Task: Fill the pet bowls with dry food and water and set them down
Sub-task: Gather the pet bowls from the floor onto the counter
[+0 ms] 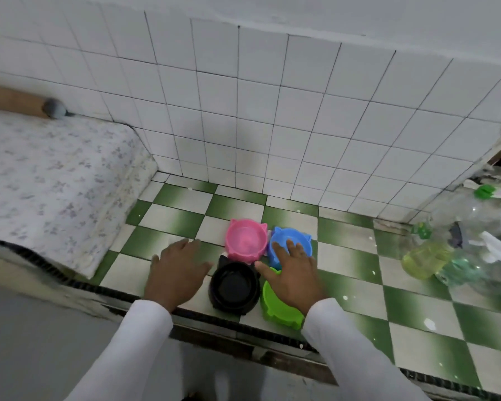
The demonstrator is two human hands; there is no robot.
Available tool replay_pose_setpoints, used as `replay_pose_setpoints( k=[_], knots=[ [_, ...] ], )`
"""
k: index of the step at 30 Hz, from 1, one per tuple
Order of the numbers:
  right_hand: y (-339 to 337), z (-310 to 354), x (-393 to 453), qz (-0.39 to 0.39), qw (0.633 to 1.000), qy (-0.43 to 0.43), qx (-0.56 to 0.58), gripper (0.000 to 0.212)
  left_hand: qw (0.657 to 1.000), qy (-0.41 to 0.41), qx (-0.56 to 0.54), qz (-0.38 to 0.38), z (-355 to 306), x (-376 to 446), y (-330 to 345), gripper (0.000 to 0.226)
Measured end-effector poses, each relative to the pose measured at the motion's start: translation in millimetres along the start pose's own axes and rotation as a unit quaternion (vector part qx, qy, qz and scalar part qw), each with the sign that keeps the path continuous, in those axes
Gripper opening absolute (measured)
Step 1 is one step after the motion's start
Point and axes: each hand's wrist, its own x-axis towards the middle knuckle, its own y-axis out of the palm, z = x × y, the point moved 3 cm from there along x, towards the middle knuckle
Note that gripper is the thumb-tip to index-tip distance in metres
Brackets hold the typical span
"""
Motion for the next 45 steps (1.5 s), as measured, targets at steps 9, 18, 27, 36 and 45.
replay_pose_setpoints(
  k=[9,18,27,36,45],
  knots=[
    [-19.1,100.3,33.0,-0.017,0.995,-0.093,0.008,0.082,0.997,-0.039,-0.033,-0.062,63.7,-7.2,-52.6,0.067],
    [-9.4,239.0,52.2,-0.01,0.984,-0.177,0.004,0.079,0.986,-0.102,-0.05,-0.123,164.9,-26.7,-122.6,0.088],
    [28.3,397.7,50.9,0.028,0.962,-0.269,0.04,0.083,0.966,-0.182,-0.047,-0.18,287.9,-70.9,-179.6,0.071],
    [82.2,530.6,35.8,0.092,0.931,-0.352,0.043,0.082,0.928,-0.289,-0.052,-0.228,398.1,-135.4,-206.9,0.068],
    [137.9,654.8,30.8,0.135,0.887,-0.441,-0.002,0.08,0.871,-0.412,-0.049,-0.264,490.9,-186.5,-217.0,0.078]
  ],
)
